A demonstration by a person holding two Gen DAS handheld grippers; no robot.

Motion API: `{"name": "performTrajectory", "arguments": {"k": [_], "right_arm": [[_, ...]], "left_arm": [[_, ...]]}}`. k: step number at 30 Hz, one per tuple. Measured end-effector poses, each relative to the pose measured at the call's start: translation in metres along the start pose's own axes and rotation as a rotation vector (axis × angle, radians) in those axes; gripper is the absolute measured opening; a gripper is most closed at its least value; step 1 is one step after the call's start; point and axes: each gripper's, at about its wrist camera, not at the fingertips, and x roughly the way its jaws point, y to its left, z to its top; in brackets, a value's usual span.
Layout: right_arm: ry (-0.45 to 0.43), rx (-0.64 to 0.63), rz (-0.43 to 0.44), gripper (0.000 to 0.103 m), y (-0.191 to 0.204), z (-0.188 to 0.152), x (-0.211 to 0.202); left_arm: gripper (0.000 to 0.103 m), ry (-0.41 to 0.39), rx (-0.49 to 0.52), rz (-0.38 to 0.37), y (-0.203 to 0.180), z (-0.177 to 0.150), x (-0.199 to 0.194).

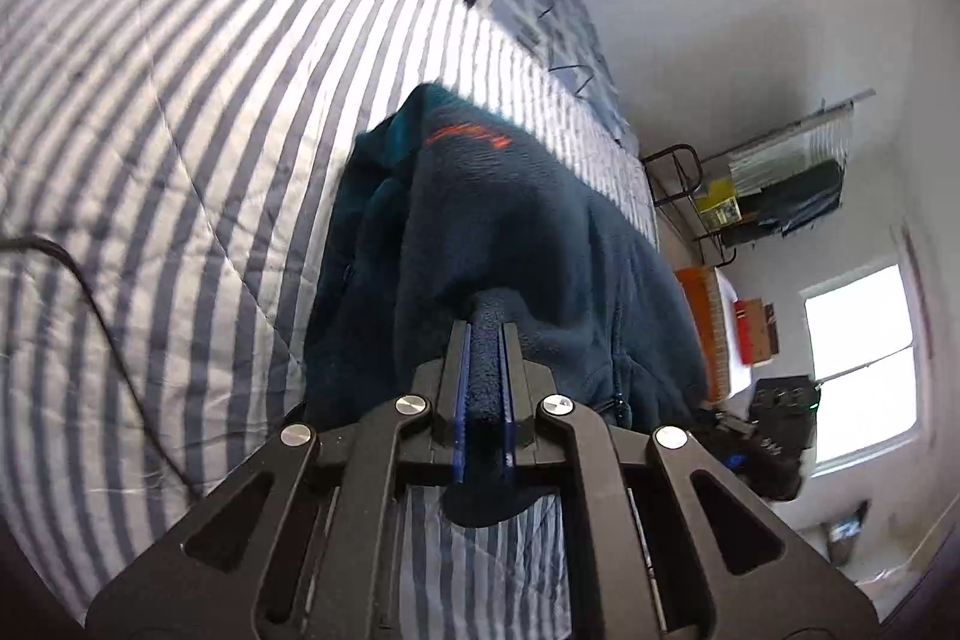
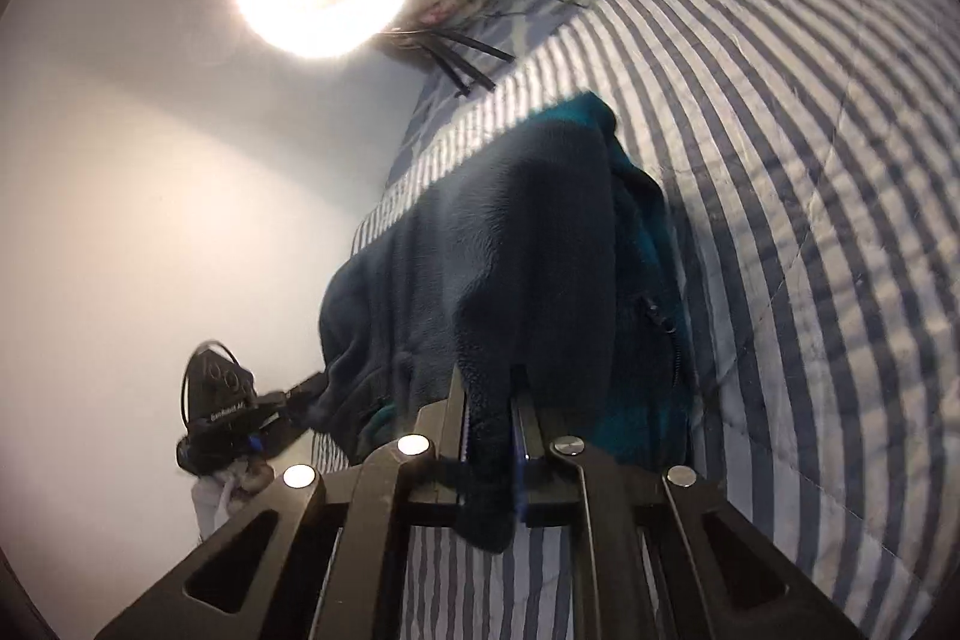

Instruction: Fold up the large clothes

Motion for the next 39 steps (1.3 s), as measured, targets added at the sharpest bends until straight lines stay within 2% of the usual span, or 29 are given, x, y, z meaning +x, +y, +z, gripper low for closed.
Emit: {"name": "performTrajectory", "arguments": {"k": [4,6,9,11,12,14,15,16,18,21,24,27,32,35,38,39], "right_arm": [[0.005,-0.052,0.005,0.006,0.023,-0.014,-0.028],[0.031,-0.118,-0.062,0.006,0.026,-0.030,-0.028],[0.105,-0.096,-0.158,0.006,0.001,-0.049,-0.008],[0.141,-0.136,-0.239,0.006,-0.010,-0.057,0.010],[0.153,-0.131,-0.243,0.006,-0.014,-0.059,0.015],[0.144,-0.123,-0.218,0.007,-0.010,-0.057,0.007],[0.141,-0.135,-0.215,0.014,-0.006,-0.054,0.003],[0.138,-0.164,-0.232,0.025,0.001,-0.053,-0.005],[0.118,-0.211,-0.254,0.033,0.012,-0.051,-0.024],[0.058,-0.292,-0.293,0.034,0.031,-0.046,-0.051],[-0.010,-0.412,-0.322,0.034,0.057,-0.035,-0.060],[-0.052,-0.509,-0.329,0.034,0.087,-0.015,-0.040],[-0.068,-0.488,-0.235,0.034,0.110,0.026,0.022],[-0.028,-0.537,-0.302,0.033,0.108,0.037,0.064],[0.067,-0.526,-0.363,0.033,0.087,0.038,0.095],[0.085,-0.522,-0.373,0.029,0.079,0.035,0.099]], "left_arm": [[0.006,-0.004,0.085,0.033,-0.010,-0.020,-0.023],[0.006,0.018,0.124,0.092,-0.004,-0.033,-0.017],[0.006,0.100,0.078,0.175,0.025,-0.049,0.018],[0.006,0.102,0.058,0.184,0.036,-0.056,0.028],[0.006,0.098,0.061,0.183,0.035,-0.058,0.027],[0.007,0.095,0.091,0.172,0.027,-0.057,0.015],[0.012,0.085,0.106,0.165,0.022,-0.058,0.006],[0.021,0.076,0.124,0.168,0.018,-0.057,0.000],[0.031,0.033,0.186,0.209,0.007,-0.055,-0.021],[0.031,-0.025,0.241,0.220,-0.008,-0.049,-0.047],[0.031,-0.078,0.272,0.191,-0.031,-0.036,-0.059],[0.031,-0.127,0.300,0.186,-0.055,-0.019,-0.053],[0.031,-0.167,0.302,0.203,-0.075,0.010,-0.009],[0.031,-0.151,0.329,0.242,-0.078,0.021,0.027],[0.031,-0.101,0.353,0.298,-0.068,0.021,0.064],[0.031,-0.084,0.353,0.315,-0.059,0.019,0.076]]}}
